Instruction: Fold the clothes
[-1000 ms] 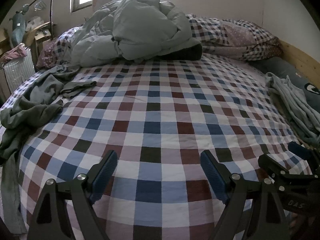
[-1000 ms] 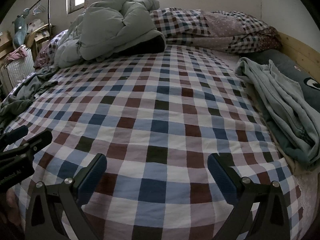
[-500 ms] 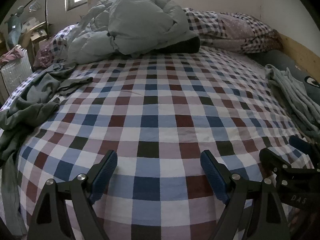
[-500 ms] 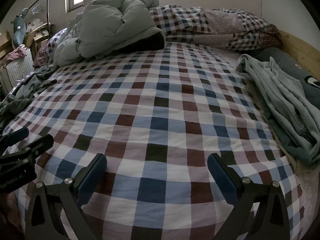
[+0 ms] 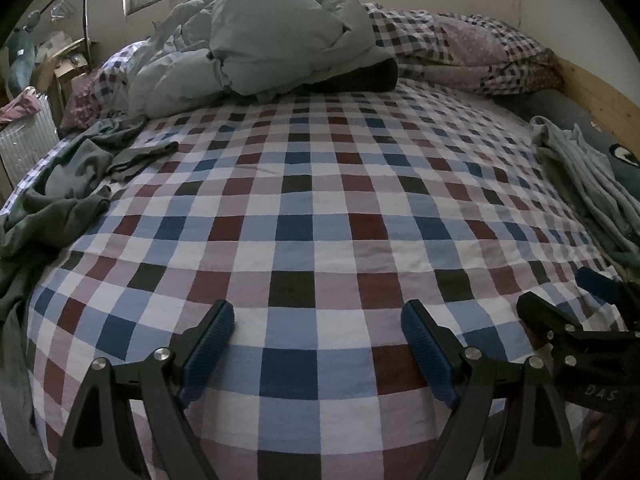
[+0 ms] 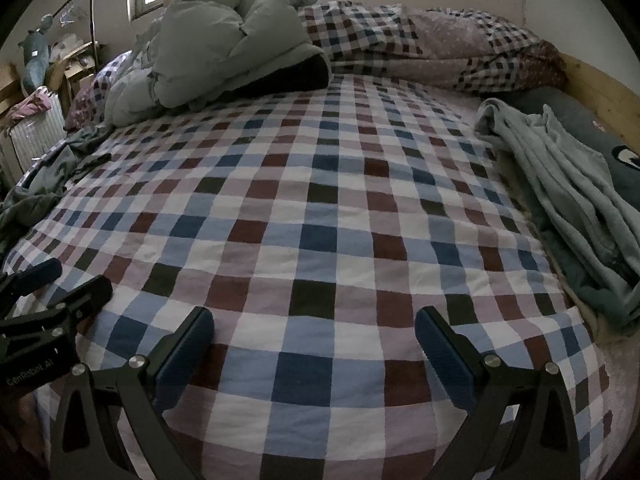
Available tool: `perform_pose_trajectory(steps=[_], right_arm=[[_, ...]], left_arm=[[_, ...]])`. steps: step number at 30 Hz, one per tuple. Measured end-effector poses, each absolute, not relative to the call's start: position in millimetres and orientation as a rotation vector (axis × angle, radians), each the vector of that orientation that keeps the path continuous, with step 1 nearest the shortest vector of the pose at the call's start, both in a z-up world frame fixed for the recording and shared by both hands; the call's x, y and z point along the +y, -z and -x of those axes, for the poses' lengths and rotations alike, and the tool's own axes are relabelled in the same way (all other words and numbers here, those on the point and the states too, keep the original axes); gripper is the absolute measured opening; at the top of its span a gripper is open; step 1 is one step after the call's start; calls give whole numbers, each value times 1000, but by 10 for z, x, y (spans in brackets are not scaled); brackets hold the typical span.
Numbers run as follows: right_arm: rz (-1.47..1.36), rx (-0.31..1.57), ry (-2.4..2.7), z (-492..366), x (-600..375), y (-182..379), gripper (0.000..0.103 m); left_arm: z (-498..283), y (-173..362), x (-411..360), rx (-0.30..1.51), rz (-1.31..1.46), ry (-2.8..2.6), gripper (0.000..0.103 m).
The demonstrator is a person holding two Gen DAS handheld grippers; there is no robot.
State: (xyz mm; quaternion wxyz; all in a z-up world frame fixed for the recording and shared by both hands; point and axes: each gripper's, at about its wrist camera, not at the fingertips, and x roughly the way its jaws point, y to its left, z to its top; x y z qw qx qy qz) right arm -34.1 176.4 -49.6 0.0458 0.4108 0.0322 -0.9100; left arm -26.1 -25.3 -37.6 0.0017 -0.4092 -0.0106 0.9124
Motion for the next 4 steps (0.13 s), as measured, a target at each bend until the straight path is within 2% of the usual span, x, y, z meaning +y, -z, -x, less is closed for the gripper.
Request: perform_pose_trajectory(steps=[4], right_arm=[[-1291, 60, 2745, 389, 1797, 552, 103]], left_arm=[[271, 389, -247, -36, 1288, -2862, 89]])
